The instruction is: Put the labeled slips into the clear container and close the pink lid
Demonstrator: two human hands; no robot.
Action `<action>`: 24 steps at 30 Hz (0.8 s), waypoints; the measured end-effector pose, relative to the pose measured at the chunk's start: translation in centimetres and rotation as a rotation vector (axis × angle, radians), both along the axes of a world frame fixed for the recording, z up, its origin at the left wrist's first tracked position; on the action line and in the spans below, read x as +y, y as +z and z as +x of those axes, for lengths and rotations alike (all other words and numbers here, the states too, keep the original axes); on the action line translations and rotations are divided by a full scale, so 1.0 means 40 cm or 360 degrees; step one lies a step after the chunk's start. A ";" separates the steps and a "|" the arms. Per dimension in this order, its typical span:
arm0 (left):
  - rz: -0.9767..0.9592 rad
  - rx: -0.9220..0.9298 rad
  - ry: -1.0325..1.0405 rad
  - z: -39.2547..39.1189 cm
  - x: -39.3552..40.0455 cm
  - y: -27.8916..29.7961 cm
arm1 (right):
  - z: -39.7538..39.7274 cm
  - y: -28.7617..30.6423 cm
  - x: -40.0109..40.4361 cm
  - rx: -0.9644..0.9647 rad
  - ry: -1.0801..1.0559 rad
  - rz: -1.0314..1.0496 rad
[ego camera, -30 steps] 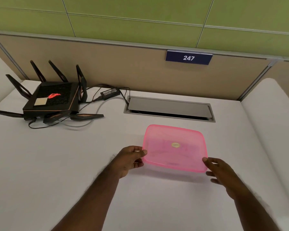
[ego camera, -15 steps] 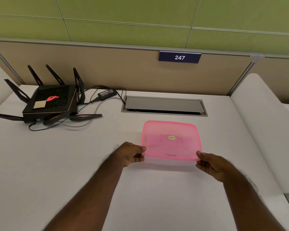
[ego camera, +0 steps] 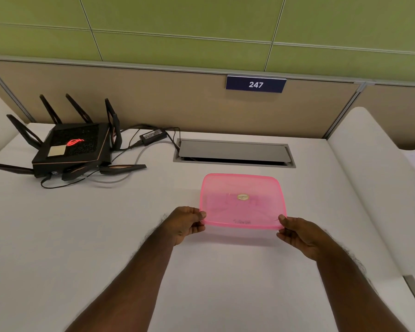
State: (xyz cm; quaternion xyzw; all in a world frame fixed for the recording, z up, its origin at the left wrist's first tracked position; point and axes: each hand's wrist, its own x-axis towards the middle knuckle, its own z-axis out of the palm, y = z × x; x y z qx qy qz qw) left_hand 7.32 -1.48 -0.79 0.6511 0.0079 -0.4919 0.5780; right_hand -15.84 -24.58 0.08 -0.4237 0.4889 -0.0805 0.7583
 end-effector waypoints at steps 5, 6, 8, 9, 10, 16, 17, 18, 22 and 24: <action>-0.0107 -0.0080 -0.0071 0.007 0.084 0.029 | -0.012 0.021 0.072 -0.0036 0.0110 -0.0056; -0.0109 -0.0102 -0.0085 0.005 0.111 0.035 | -0.015 0.024 0.094 -0.0036 0.0131 -0.0072; -0.0098 -0.0138 -0.0102 -0.002 0.170 0.046 | -0.022 0.028 0.142 -0.0024 0.0153 -0.0109; -0.0093 -0.0145 -0.0103 -0.009 0.199 0.050 | -0.025 0.033 0.168 -0.0008 0.0166 -0.0127; -0.0088 -0.0145 -0.0098 -0.017 0.231 0.053 | -0.028 0.037 0.195 0.0011 0.0184 -0.0143; -0.0035 -0.0150 -0.0096 -0.074 0.400 0.060 | -0.077 0.044 0.353 0.0051 0.0253 -0.0188; -0.0021 -0.0158 -0.0098 -0.084 0.423 0.058 | -0.088 0.041 0.375 0.0069 0.0256 -0.0187; -0.0006 -0.0167 -0.0098 -0.095 0.444 0.056 | -0.098 0.039 0.396 0.0088 0.0260 -0.0190; 0.0050 -0.0180 -0.0110 -0.129 0.505 0.034 | -0.128 0.018 0.452 0.0162 0.0268 -0.0189; 0.0079 -0.0182 -0.0105 -0.141 0.523 0.023 | -0.134 0.010 0.467 0.0172 0.0261 -0.0207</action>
